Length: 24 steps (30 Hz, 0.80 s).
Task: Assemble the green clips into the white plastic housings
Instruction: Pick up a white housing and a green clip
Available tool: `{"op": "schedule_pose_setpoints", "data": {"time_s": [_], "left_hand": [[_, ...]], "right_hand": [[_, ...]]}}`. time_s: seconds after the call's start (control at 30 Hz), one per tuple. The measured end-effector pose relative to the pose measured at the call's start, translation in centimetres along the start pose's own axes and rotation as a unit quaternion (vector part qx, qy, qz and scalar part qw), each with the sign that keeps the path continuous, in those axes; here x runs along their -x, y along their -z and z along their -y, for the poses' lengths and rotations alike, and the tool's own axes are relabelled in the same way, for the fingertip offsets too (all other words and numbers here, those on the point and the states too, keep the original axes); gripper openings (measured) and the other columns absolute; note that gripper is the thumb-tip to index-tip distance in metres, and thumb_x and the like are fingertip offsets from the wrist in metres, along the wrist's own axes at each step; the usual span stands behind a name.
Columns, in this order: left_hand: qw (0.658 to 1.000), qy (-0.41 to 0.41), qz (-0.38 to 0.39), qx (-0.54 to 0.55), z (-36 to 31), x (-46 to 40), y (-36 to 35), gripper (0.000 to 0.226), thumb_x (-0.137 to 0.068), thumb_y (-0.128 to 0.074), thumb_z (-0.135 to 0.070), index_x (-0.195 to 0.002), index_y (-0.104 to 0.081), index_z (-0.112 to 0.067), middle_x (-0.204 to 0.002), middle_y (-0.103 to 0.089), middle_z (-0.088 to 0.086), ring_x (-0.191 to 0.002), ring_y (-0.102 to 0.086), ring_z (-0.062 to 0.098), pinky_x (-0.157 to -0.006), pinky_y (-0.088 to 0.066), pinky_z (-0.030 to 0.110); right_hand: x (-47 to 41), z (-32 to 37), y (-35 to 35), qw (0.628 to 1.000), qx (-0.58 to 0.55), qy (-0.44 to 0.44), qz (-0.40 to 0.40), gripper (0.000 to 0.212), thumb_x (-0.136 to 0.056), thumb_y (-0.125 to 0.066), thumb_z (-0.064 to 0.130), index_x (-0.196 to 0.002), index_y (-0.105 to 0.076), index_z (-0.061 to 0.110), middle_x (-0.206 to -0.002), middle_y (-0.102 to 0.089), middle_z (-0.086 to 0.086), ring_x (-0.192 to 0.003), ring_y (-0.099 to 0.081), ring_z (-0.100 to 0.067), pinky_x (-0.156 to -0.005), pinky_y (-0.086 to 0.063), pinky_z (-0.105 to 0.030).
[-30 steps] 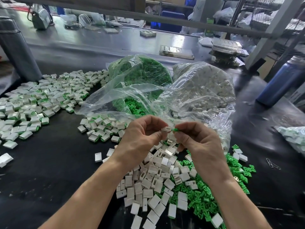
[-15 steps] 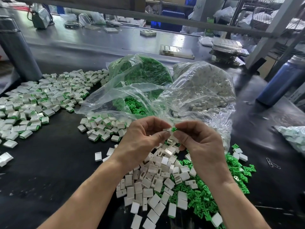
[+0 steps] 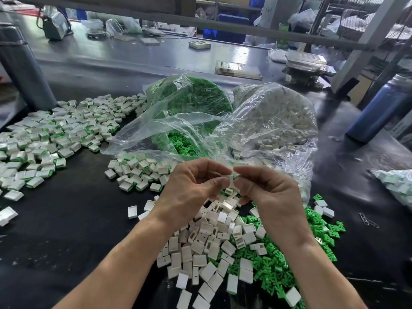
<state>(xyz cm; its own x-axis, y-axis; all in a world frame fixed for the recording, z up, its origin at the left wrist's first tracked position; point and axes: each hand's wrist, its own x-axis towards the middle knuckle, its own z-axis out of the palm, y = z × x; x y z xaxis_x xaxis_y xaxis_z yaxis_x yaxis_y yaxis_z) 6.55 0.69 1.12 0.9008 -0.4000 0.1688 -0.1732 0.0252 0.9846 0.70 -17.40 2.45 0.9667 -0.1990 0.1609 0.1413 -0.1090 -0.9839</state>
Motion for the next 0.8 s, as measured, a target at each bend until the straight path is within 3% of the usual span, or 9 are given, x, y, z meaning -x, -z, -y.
{"op": "schedule_pose_setpoints", "data": {"time_s": [0.17,0.33,0.5,0.67,0.8], "left_hand": [[1.000,-0.025,-0.009,-0.008,0.2,0.1,-0.5,0.023,-0.085,-0.081,-0.014,-0.107,-0.075,-0.014,-0.094,-0.078,0.002,-0.080,-0.073,0.020,-0.076,-0.060,0.028],[0.998,-0.049,-0.026,-0.020,0.4,0.2,-1.1,0.023,-0.087,-0.080,-0.010,-0.110,-0.074,-0.013,-0.097,-0.079,-0.002,-0.087,-0.076,0.014,-0.077,-0.060,0.023],[0.988,-0.084,-0.024,-0.128,1.0,0.3,-0.8,0.022,-0.091,-0.077,-0.016,-0.112,-0.074,-0.023,-0.099,-0.077,-0.008,-0.090,-0.076,0.017,-0.077,-0.064,0.033],[0.982,-0.100,-0.012,-0.159,1.2,0.3,-0.5,0.028,-0.093,-0.076,-0.009,-0.111,-0.075,-0.029,-0.102,-0.076,-0.015,-0.095,-0.075,0.011,-0.082,-0.062,0.026],[0.979,-0.121,-0.013,-0.165,0.8,0.4,-0.6,0.035,-0.092,-0.074,-0.004,-0.110,-0.075,-0.035,-0.097,-0.074,-0.023,-0.087,-0.072,0.003,-0.075,-0.056,0.013]], "right_hand": [[-0.1,-0.1,-0.4,0.991,-0.105,-0.084,-0.020,0.030,-0.068,-0.086,0.034,-0.094,-0.081,0.021,-0.077,-0.074,-0.009,-0.063,-0.068,-0.021,-0.065,-0.055,-0.041],[-0.2,-0.4,-0.8,0.963,-0.221,-0.156,0.014,0.027,-0.067,-0.086,0.027,-0.087,-0.082,0.009,-0.080,-0.071,-0.012,-0.062,-0.062,-0.016,-0.054,-0.056,-0.026],[-0.3,-0.3,-0.4,0.968,-0.187,-0.157,0.053,0.024,-0.070,-0.085,0.032,-0.083,-0.081,0.012,-0.078,-0.068,-0.010,-0.061,-0.057,-0.015,-0.051,-0.051,-0.024],[-0.5,-0.4,0.5,0.979,-0.120,-0.142,0.086,0.020,-0.076,-0.084,0.031,-0.085,-0.080,0.013,-0.076,-0.068,-0.010,-0.061,-0.058,-0.016,-0.052,-0.050,-0.025],[-0.5,-0.4,0.6,0.979,-0.109,-0.148,0.083,0.022,-0.074,-0.086,0.029,-0.084,-0.081,0.010,-0.073,-0.069,-0.010,-0.059,-0.058,-0.015,-0.051,-0.050,-0.025]]}}
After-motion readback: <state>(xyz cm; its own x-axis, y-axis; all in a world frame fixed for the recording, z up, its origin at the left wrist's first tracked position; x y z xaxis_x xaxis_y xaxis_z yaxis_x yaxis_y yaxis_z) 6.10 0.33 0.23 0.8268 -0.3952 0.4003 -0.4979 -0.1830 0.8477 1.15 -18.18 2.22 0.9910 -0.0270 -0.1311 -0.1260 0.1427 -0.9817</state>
